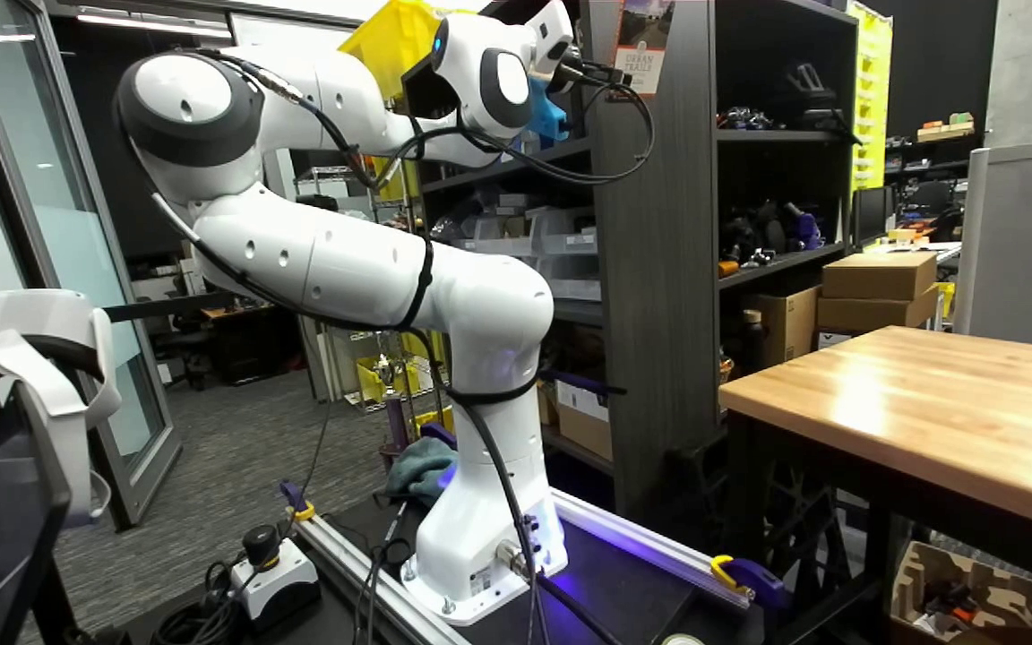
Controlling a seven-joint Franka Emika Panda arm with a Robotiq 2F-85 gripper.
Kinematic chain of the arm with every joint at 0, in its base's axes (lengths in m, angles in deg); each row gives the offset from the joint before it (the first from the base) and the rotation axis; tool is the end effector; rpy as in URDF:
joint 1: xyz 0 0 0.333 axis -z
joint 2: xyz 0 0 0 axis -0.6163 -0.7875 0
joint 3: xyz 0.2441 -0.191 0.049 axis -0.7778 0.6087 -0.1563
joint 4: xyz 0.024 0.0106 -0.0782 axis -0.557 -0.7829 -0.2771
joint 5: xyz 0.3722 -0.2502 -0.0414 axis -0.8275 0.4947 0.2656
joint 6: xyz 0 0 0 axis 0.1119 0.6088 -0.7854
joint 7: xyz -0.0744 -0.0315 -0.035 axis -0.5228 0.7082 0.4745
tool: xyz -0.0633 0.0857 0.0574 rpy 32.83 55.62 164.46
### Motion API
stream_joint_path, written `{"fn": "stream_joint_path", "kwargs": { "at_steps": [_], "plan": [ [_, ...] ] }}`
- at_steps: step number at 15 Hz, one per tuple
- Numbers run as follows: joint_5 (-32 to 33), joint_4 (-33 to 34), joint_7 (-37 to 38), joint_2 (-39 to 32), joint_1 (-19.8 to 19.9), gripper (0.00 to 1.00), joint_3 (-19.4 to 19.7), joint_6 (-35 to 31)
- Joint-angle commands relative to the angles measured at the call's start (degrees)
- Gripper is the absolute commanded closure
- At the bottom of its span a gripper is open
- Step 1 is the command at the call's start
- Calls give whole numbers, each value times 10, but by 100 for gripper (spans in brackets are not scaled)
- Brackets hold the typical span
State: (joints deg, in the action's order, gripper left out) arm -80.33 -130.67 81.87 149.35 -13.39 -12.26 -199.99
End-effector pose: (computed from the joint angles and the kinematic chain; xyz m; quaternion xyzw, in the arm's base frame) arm 0.3453 0.0713 0.6610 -0.6989 0.2310 -0.6757 0.0403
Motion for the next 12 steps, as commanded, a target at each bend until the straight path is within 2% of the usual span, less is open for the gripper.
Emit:
{"fn": "stream_joint_path", "kwargs": {
  "at_steps": [1, 12],
  "plan": [
    [-2, 18, 7, -19, 52, 96, -15, -8],
    [5, 53, 27, -72, 193, 96, -76, -14]
  ]
}}
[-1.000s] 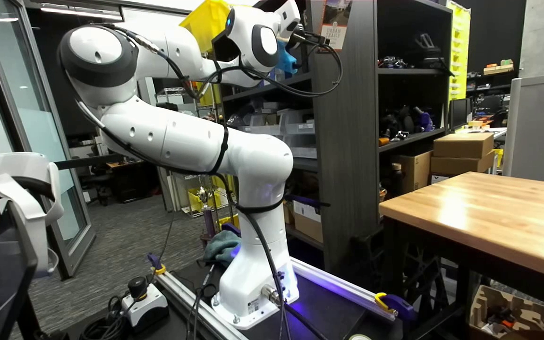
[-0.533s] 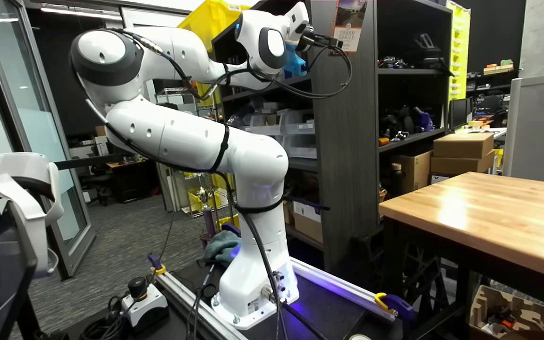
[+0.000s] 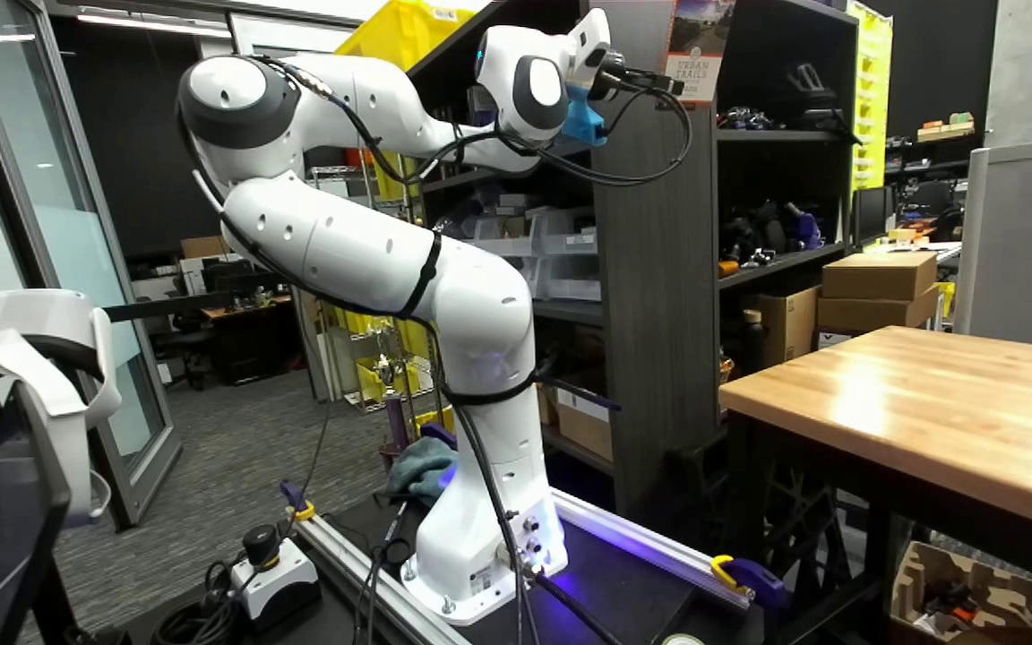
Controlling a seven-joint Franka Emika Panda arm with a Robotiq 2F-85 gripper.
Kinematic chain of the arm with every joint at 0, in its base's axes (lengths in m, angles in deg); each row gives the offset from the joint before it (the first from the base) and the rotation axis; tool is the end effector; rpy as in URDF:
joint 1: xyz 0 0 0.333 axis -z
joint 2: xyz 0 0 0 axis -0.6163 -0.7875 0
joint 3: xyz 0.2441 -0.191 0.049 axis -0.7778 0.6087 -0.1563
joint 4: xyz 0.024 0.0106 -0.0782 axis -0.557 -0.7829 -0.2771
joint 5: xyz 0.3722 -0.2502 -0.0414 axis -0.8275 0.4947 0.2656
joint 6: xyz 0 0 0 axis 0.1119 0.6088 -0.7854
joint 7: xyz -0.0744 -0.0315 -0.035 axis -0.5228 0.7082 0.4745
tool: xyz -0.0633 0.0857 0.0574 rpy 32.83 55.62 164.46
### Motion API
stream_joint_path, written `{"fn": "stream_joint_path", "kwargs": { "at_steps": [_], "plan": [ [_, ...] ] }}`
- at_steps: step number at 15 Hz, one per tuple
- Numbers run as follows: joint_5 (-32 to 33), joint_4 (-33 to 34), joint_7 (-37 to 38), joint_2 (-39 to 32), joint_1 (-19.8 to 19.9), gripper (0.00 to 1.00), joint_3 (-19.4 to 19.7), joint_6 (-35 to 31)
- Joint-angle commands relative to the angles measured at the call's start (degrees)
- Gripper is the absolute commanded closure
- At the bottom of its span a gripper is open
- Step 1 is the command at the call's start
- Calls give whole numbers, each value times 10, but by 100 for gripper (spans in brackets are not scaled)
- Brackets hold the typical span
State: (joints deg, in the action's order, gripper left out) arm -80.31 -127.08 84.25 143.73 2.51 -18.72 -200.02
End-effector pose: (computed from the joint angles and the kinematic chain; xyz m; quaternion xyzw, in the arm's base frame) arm 0.3968 0.0153 0.6400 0.6952 -0.2983 0.6527 0.0417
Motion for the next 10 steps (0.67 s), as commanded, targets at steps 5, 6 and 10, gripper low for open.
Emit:
{"fn": "stream_joint_path", "kwargs": {
  "at_steps": [5, 6, 10],
  "plan": [
    [4, 2, -1, -29, 71, 96, -29, -28],
    [4, 0, -2, -32, 75, 96, -32, -30],
    [8, -12, -8, -42, 94, 96, -52, -40]
  ]
}}
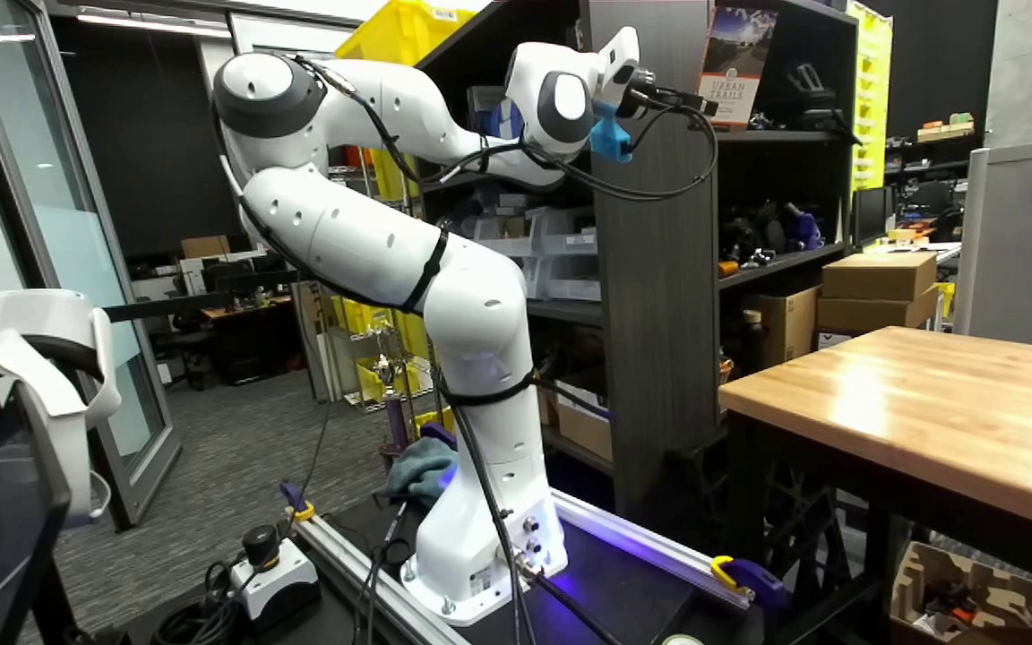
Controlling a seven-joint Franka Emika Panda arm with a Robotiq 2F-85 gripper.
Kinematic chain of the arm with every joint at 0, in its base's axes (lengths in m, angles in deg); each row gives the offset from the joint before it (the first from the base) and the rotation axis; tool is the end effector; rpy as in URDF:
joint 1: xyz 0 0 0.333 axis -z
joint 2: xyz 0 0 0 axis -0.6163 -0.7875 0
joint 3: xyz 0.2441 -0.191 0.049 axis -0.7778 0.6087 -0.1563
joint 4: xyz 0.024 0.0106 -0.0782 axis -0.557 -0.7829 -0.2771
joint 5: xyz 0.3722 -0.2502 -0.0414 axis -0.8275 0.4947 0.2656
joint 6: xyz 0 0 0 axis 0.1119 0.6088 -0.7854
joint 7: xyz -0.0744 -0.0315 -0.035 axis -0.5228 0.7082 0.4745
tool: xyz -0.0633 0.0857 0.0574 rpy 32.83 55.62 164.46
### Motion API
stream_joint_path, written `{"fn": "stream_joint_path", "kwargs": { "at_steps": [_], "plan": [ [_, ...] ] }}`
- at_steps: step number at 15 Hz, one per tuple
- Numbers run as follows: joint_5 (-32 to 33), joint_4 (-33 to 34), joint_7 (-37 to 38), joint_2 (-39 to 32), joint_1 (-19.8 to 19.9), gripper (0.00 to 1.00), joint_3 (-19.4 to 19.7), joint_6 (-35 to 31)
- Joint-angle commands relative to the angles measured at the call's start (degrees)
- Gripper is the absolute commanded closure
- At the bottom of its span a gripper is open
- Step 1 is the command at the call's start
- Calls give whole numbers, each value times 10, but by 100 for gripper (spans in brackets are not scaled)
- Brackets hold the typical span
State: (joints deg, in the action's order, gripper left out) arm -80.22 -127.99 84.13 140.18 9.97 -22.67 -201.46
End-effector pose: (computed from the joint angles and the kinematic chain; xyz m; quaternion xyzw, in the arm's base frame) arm 0.4194 -0.0273 0.5998 0.7055 -0.3266 0.6229 0.0870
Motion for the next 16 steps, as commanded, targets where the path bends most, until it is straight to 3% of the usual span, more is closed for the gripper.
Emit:
{"fn": "stream_joint_path", "kwargs": {
  "at_steps": [1, 16],
  "plan": [
    [8, -5, -9, -9, 24, 96, -18, -29],
    [-2, -53, -22, -64, 34, 96, -88, -59]
  ]
}}
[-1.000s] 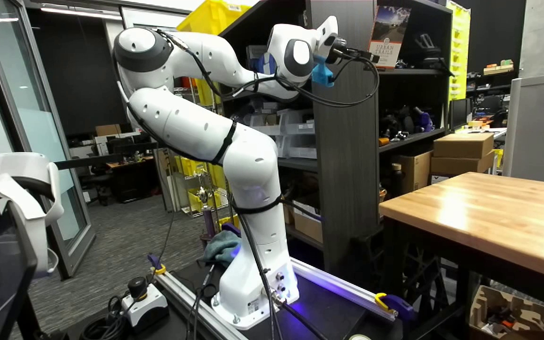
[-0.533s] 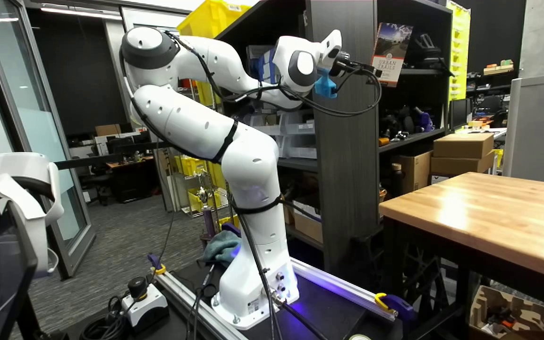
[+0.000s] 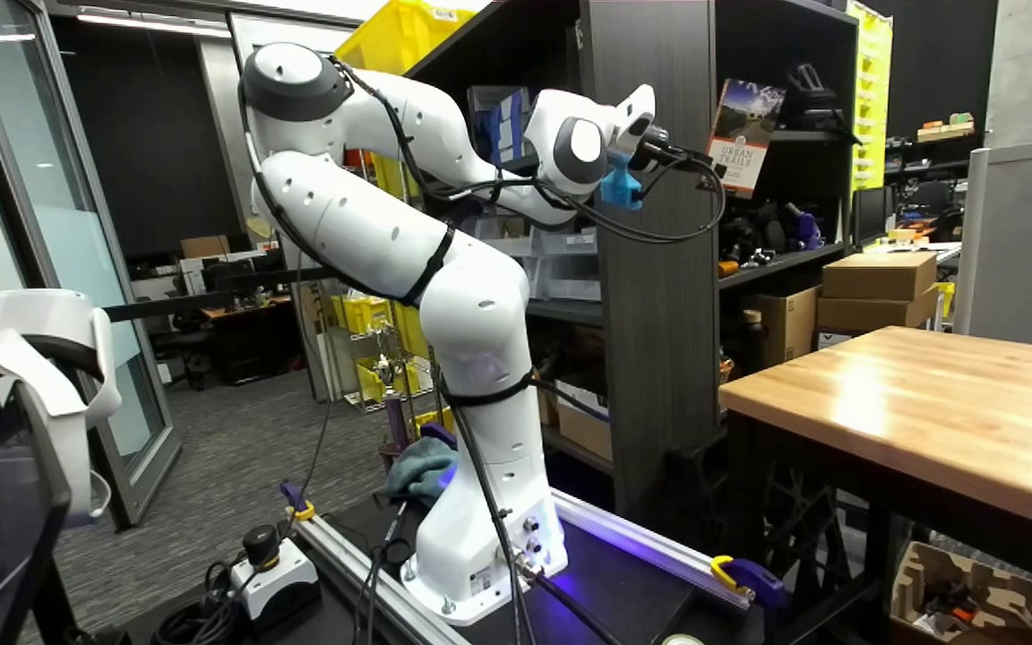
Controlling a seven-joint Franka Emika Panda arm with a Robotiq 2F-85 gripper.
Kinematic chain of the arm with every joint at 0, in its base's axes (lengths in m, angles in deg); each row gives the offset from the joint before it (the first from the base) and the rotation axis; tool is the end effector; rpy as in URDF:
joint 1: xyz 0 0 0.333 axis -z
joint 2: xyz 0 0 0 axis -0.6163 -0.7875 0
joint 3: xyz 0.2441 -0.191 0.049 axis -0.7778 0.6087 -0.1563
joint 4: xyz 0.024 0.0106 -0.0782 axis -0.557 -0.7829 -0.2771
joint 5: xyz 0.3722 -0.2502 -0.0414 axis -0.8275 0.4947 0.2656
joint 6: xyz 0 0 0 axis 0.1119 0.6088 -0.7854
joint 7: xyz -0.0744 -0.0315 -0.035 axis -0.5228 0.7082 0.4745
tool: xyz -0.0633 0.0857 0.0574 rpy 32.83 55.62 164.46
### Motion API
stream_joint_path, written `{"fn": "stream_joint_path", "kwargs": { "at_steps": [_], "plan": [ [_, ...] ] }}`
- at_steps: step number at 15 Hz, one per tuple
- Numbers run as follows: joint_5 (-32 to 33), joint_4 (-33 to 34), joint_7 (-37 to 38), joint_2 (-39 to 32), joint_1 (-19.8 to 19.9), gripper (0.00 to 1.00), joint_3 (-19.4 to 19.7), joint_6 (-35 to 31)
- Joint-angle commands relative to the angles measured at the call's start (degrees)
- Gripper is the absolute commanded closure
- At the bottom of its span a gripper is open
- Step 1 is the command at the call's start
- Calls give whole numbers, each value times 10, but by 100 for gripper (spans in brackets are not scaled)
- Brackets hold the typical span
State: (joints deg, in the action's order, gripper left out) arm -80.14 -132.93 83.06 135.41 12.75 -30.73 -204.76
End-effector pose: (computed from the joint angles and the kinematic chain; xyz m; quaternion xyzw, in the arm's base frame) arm 0.4388 -0.0338 0.5040 0.7572 -0.3064 0.5641 0.1204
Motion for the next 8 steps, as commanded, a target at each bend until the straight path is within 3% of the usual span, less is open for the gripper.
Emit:
{"fn": "stream_joint_path", "kwargs": {
  "at_steps": [1, 8],
  "plan": [
    [-4, -6, -10, -22, 6, 96, -12, -27],
    [-8, -3, 1, -68, 27, 96, -61, -39]
  ]
}}
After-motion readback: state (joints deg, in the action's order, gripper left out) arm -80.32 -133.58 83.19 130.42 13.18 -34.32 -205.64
